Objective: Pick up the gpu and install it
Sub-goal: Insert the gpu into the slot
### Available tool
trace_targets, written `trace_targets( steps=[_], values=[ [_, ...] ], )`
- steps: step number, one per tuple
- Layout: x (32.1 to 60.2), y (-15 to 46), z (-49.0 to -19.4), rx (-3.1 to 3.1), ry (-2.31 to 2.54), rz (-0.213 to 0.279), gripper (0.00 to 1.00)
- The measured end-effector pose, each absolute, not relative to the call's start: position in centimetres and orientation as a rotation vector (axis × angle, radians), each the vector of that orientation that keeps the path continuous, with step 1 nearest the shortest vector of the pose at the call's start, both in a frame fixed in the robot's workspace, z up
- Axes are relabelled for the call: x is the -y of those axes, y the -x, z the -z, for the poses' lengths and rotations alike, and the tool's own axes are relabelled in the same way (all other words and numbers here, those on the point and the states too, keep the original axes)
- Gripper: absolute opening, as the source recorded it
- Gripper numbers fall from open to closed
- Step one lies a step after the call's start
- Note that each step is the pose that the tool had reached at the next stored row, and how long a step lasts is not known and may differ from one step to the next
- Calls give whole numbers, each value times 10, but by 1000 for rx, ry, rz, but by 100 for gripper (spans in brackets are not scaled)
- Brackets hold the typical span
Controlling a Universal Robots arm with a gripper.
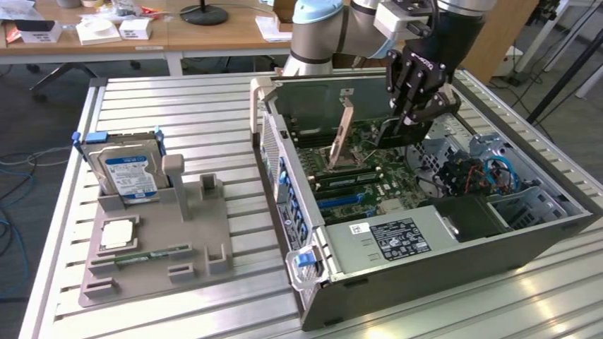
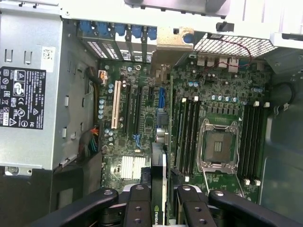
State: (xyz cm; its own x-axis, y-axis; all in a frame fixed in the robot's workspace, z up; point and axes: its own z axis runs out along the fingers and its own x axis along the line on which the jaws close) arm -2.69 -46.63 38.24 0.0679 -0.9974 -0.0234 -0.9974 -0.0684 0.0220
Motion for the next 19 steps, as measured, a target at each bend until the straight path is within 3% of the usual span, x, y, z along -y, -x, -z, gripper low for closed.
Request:
trace_targets(
  steps=[19],
  values=[
    [466,31,-365,2152,-2306,56,26]
  ],
)
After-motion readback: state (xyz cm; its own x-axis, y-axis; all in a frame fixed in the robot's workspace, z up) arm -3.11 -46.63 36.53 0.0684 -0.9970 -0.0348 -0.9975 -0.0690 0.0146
